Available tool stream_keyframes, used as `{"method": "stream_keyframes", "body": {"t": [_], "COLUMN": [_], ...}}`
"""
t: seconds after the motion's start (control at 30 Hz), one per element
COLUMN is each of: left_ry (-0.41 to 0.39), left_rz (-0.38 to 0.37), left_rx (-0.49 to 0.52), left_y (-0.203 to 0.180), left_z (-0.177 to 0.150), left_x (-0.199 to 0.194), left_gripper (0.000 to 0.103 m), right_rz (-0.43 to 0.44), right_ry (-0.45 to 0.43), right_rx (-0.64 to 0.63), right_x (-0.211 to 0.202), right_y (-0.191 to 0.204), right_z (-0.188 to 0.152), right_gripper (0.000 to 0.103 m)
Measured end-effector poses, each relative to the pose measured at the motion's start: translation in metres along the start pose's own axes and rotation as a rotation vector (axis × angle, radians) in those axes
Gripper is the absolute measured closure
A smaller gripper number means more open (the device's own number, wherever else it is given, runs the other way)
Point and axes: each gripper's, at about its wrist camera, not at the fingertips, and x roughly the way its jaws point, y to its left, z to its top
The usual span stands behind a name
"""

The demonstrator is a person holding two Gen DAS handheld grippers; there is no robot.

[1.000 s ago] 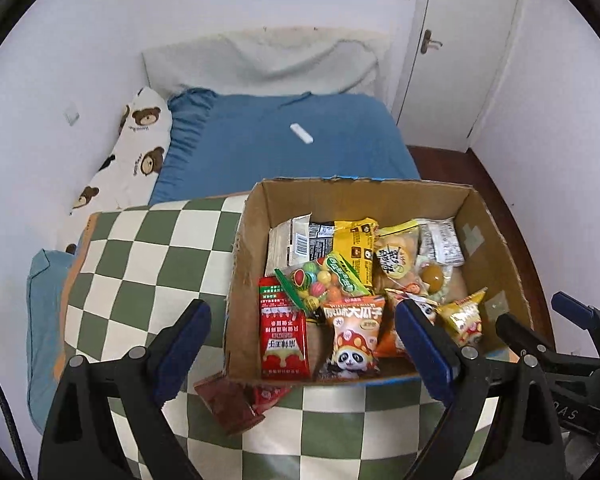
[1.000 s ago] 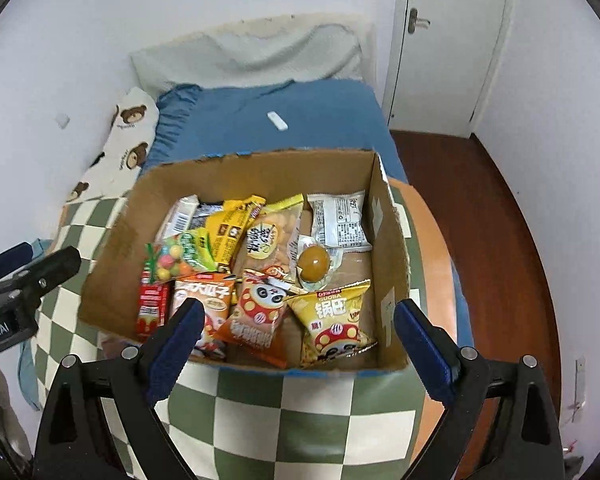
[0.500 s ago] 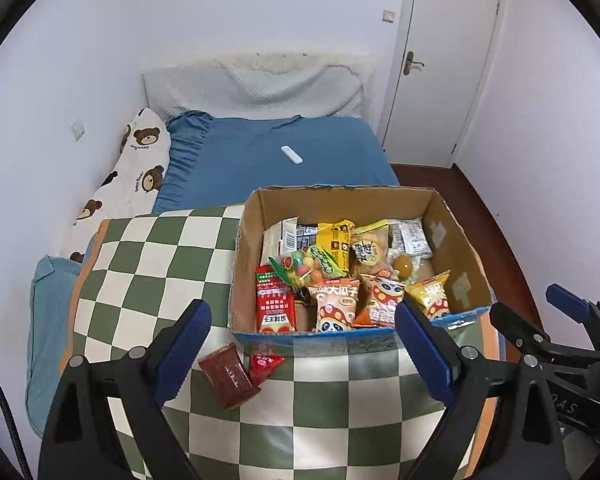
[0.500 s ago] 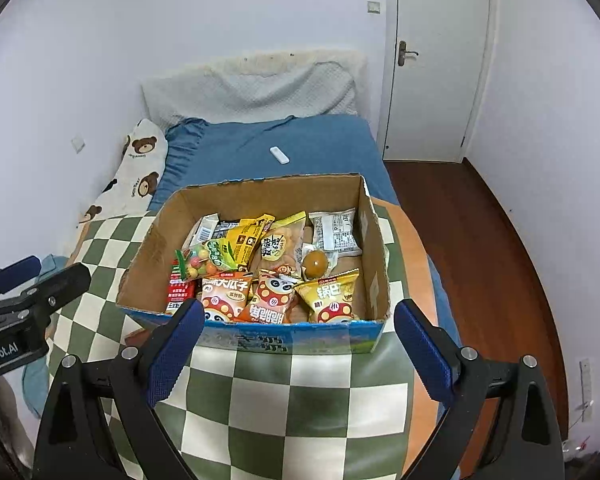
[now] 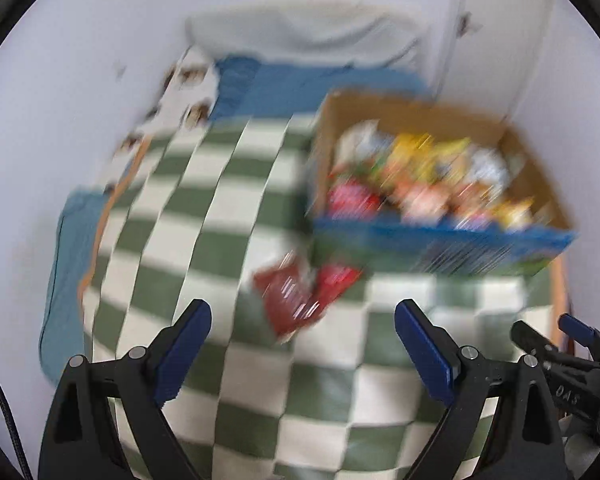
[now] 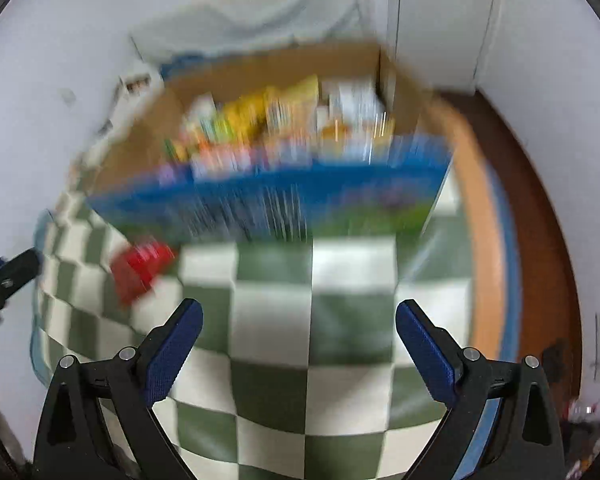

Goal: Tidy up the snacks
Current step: 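Withdraw both tools from the box toward the remaining snacks on the mat, then grasp the brown sachet with left tool while right tool grasps the red triangular packet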

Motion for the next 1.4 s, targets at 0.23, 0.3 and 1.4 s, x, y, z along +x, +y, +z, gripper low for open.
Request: {"method": "stream_keyframes", "body": {"t": [0.23,0.3,1.4], "left_ry": [0.194,0.207,0.282], "left_rz": [0.075,0.078,-0.046], "left_rx": [-0.098,-0.114,-0.136], "left_y": [0.039,0.045,0.067], "left_z": [-0.041,-0.044,-0.023], "left_x": [0.084,0.094,0.153], "left_gripper": [0.009,0.009,0.034], "right_rz": [-0.051,-0.065,0.247], "right_ry": [0.164,0.153,0.020], "right_rx": [0.000,-0.001,0.011], "right_x": [0.111,0.117,0.092], "right_y": [0.002,0.003,0.154], "right_z": [-0.042,-0.046,0.018], "right_gripper": [0.000,0.000,0.042]}}
